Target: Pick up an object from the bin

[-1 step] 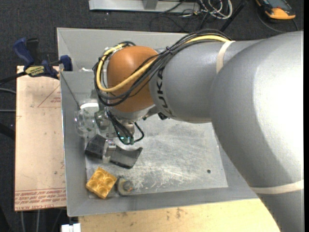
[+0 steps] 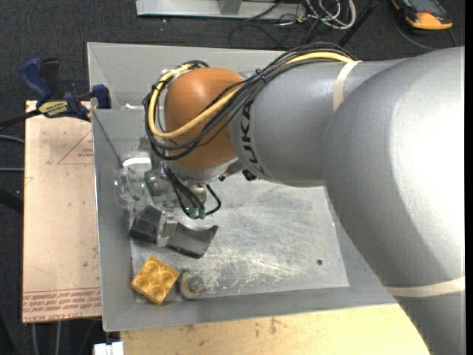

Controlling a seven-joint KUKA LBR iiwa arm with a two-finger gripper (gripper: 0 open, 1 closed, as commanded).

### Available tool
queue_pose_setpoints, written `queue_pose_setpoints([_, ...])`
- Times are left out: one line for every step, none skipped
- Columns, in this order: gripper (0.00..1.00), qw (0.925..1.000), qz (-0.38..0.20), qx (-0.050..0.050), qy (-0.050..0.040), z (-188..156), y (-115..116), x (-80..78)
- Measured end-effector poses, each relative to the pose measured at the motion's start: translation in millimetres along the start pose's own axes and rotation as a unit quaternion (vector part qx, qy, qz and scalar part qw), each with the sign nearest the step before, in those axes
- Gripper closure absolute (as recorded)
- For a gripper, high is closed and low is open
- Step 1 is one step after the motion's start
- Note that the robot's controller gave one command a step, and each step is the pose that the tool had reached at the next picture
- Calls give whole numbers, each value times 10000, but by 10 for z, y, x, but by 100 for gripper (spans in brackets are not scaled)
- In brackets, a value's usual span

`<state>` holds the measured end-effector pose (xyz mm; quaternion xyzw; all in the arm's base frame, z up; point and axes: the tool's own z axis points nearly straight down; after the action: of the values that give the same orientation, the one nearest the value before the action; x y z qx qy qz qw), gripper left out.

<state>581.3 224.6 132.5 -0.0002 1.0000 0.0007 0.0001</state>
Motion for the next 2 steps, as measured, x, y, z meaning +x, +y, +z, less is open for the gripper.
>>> queue_pose_setpoints([100,10000,-11,-35,-1,562,124,-59])
queue_pose_setpoints([100,10000,-10,-36,-2,562,124,-59])
